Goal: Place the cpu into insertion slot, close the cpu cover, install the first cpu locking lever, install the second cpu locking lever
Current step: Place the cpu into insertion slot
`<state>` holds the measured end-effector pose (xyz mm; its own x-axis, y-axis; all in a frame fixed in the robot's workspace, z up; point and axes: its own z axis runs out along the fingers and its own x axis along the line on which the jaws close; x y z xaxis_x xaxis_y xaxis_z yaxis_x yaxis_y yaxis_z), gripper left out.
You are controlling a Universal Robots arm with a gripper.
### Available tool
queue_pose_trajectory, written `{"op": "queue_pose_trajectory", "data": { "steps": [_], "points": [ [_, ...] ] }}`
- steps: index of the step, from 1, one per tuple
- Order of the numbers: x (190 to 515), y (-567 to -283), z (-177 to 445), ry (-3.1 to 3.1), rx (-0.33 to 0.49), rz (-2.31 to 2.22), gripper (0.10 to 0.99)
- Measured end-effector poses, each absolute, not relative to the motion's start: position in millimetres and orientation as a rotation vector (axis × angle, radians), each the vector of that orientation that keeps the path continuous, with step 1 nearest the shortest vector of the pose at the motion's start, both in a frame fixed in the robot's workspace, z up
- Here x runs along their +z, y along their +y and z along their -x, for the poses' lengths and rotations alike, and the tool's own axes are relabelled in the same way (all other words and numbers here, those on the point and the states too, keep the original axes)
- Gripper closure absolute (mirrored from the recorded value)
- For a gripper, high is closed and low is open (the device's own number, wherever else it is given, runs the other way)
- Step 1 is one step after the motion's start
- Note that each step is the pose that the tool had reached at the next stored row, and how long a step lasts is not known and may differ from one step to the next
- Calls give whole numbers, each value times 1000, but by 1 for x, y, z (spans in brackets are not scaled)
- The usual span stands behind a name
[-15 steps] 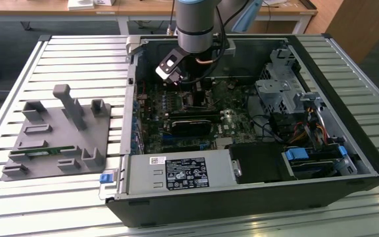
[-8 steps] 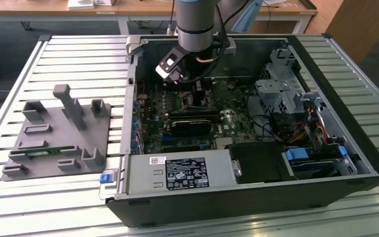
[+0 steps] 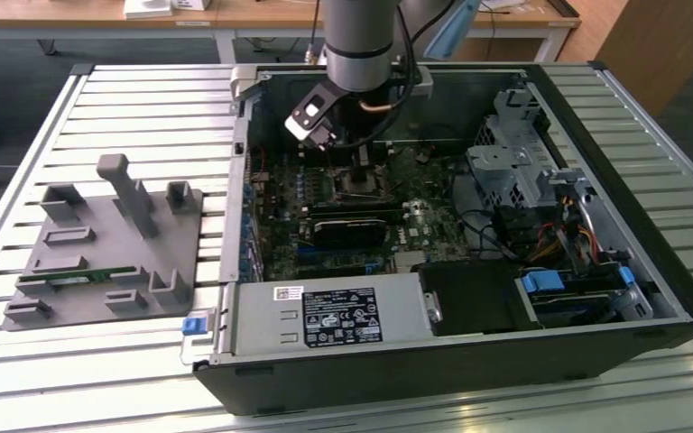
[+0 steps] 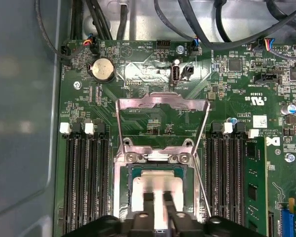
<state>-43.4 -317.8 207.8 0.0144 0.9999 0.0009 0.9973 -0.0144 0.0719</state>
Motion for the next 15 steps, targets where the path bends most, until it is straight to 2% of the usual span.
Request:
{"op": "queue_pose_trajectory", "data": {
  "steps": [1,2,3,15],
  "points": [
    [208,-318,43,2170,79,-2202,918],
    [209,-318,43,2171,79,-2203,918],
    [210,-318,43,2172,80,-2204,976],
    [213,-318,43,2174,84,-2206,980]
  ]
}}
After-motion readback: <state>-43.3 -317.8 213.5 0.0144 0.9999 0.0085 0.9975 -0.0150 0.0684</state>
